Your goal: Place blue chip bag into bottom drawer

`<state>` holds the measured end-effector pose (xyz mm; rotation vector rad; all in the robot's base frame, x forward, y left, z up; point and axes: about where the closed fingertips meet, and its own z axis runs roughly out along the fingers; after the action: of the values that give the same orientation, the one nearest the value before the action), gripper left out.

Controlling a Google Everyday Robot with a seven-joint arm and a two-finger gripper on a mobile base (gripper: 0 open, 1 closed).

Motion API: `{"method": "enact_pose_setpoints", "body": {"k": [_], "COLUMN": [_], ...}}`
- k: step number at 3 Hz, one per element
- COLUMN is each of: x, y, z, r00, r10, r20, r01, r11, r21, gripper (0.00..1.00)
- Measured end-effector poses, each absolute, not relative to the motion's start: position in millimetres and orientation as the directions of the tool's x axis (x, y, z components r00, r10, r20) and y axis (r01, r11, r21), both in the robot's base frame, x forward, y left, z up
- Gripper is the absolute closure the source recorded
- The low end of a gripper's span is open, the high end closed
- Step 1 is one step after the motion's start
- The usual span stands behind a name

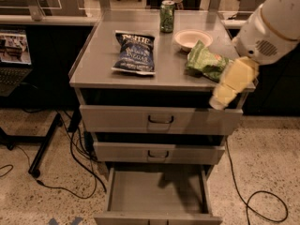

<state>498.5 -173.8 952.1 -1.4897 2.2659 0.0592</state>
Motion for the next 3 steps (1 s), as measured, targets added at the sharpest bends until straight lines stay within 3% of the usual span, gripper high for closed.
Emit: {"method": "enact_pose_setpoints", "body": {"k": [1,3], "x": [528.2,521.5], "y": [-148.2,-148.8], "z": [930.6,931.6], "r00": [-0.38,-0.397], "r10": [-0.761,-0.753], "r20": [-0.526,-0.524], "r01": [-0.894,-0.878], "r11": [0.449,0.478], "r21": [-0.004,-0.022], "gripper": [0.0,0.0]}}
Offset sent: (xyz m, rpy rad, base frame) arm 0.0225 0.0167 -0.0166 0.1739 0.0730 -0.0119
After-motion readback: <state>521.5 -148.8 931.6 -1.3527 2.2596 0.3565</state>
